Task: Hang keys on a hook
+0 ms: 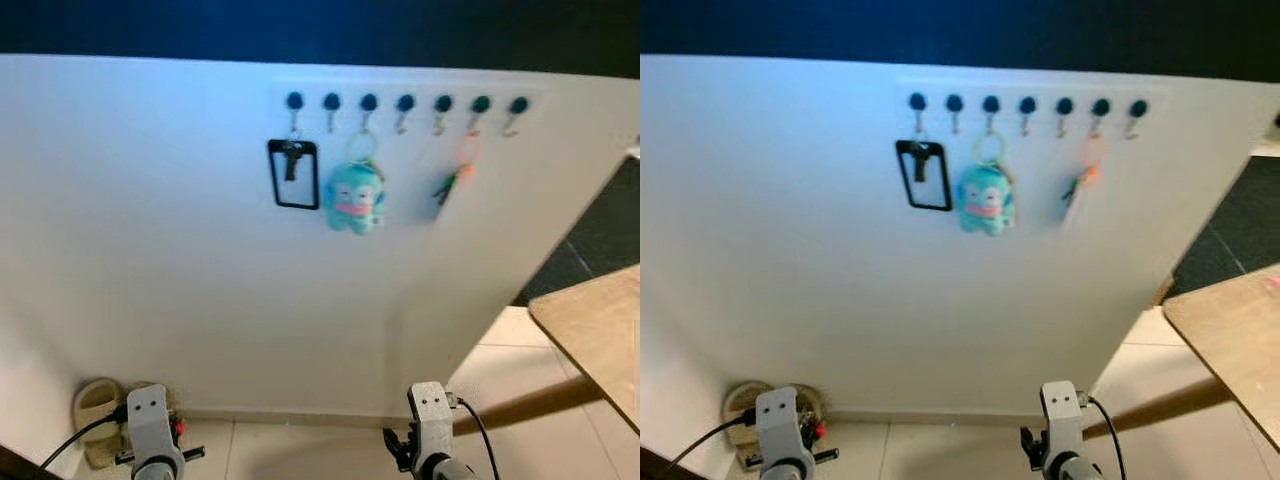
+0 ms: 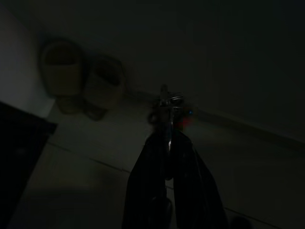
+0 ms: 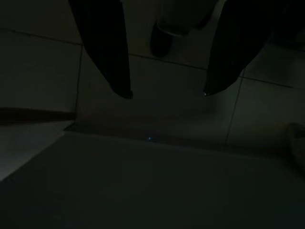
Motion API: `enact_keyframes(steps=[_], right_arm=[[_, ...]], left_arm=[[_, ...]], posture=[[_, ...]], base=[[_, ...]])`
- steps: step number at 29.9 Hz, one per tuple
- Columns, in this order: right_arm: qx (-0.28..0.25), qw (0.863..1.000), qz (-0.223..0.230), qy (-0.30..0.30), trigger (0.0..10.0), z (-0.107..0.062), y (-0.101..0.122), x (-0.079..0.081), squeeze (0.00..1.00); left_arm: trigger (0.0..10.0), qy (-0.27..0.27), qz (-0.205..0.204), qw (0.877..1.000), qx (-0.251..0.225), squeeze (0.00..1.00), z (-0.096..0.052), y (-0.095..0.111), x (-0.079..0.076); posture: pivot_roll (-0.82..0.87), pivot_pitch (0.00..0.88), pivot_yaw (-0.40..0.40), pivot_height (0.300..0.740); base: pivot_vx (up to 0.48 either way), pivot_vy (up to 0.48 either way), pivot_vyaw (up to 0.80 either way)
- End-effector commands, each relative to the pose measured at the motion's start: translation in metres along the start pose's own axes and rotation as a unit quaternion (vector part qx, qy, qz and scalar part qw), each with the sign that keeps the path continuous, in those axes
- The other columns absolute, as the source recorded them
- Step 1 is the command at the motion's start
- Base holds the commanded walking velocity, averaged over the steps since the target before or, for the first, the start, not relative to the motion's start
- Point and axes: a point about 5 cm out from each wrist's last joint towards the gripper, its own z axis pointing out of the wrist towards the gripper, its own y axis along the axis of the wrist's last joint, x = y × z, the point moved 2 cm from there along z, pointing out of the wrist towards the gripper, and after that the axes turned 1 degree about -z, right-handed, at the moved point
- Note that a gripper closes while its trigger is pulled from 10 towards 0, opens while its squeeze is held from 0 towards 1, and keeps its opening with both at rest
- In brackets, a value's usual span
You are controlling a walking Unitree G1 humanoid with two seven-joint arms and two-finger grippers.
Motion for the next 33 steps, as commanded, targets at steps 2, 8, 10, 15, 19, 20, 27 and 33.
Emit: enact_keyframes(steps=[2,8,10,15,19,20,27,33], right_arm=[[0.007,1.000,-0.005,0.007,10.0,-0.001,-0.004,0.004,0.00],[0.006,1.000,-0.005,0.007,10.0,0.000,-0.004,0.004,0.00],[0.004,1.000,0.001,0.002,10.0,-0.001,-0.003,0.002,0.00],[0.002,1.000,0.002,0.000,10.0,-0.001,-0.002,0.001,0.00],[-0.002,1.000,0.004,-0.003,10.0,0.000,0.000,0.000,0.00],[-0.003,1.000,0.005,-0.003,10.0,0.000,0.001,0.000,0.00],[-0.007,1.000,0.007,-0.004,10.0,0.001,0.002,0.000,0.00],[-0.005,1.000,0.008,-0.005,10.0,0.000,0.001,0.000,0.00]], left_arm=[[10.0,-0.003,0.009,1.000,0.003,0.00,-0.001,-0.003,0.000],[10.0,-0.080,0.053,0.994,-0.043,0.00,-0.002,0.010,-0.021],[10.0,-0.165,0.085,0.978,-0.093,0.00,-0.005,0.029,-0.044],[10.0,-0.327,0.234,0.900,-0.167,0.00,-0.019,0.059,-0.089],[10.0,-0.393,0.275,0.849,-0.220,0.00,-0.030,0.094,-0.116],[10.0,-0.393,0.267,0.848,-0.234,0.00,-0.031,0.107,-0.123],[10.0,-0.416,0.212,0.836,-0.288,0.00,-0.045,0.164,-0.152],[10.0,-0.467,0.273,0.782,-0.311,0.00,-0.067,0.173,-0.170]], posture=[[0.05,0.082,-0.021,0.740],[0.05,0.083,-0.022,0.740],[0.05,0.082,-0.025,0.740],[0.05,0.080,-0.028,0.740],[0.05,0.079,-0.024,0.740],[0.05,0.079,-0.024,0.740],[0.05,0.077,-0.021,0.740],[0.05,0.078,-0.021,0.740]], base=[[0.000,0.000,0.00],[0.000,0.000,0.00],[0.000,0.000,0.00],[0.000,0.000,0.00],[0.000,0.000,0.00],[0.000,0.000,0.00],[0.000,-0.081,0.00],[0.000,-0.320,0.00]])
